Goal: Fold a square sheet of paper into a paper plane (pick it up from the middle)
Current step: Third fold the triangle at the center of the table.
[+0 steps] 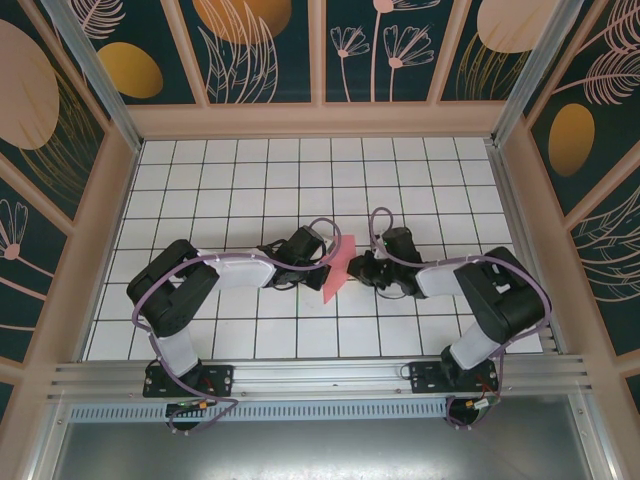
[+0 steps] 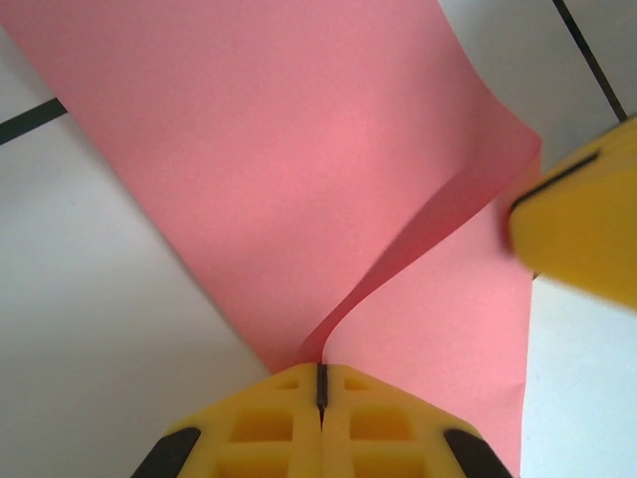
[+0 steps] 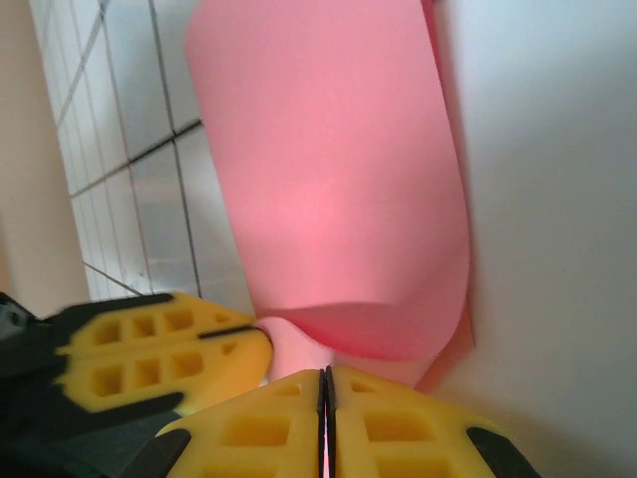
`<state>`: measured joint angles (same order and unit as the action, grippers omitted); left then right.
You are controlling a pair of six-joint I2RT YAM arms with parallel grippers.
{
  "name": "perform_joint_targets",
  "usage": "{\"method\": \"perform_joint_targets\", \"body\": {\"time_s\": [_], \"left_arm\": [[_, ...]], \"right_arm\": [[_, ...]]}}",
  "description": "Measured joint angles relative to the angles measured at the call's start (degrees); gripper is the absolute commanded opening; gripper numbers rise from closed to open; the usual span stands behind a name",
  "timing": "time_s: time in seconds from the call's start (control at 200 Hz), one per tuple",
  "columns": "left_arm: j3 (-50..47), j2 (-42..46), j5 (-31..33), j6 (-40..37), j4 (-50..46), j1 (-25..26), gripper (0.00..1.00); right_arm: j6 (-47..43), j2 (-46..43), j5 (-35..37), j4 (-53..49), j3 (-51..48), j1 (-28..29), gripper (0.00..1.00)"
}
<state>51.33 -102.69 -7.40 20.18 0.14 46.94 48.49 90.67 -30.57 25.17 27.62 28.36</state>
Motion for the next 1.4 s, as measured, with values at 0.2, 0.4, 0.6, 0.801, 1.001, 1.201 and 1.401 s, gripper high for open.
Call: {"method": "perform_joint_targets", "body": {"time_s": [0.2, 0.4, 0.6, 0.801, 1.001, 1.201, 1.401], "left_arm": [[0.1, 0.0, 0.0, 0.0, -0.2, 0.0, 0.01], [0.1, 0.0, 0.0, -0.1, -0.3, 0.0, 0.01], [0.2, -0.1, 0.0, -0.2, -0.4, 0.0, 0.01], [0.3, -0.1, 0.0, -0.5, -0.6, 0.0, 0.01], [0.4, -0.1, 0.1, -0.5, -0.6, 0.0, 0.01], [0.4, -0.1, 0.2, -0.5, -0.6, 0.0, 0.01], [0.4, -0.1, 0.2, -0.5, -0.6, 0.0, 0.01]], "right_arm": [[-0.9, 0.7, -2.0, 0.1, 1.3, -2.2, 0.11], [-2.2, 3.1, -2.0, -0.7, 1.9, -2.2, 0.11], [-3.1, 5.4, -0.7, -4.4, 4.2, -2.3, 0.10], [-4.5, 5.3, 1.1, -11.2, 7.8, -2.3, 0.12], [-5.8, 1.4, 3.5, -14.2, 8.7, -4.5, 0.13], [-5.4, -1.7, 0.6, -11.5, 8.7, -3.2, 0.13], [-4.7, -0.6, -0.7, -8.7, 7.8, 0.7, 0.12]]}}
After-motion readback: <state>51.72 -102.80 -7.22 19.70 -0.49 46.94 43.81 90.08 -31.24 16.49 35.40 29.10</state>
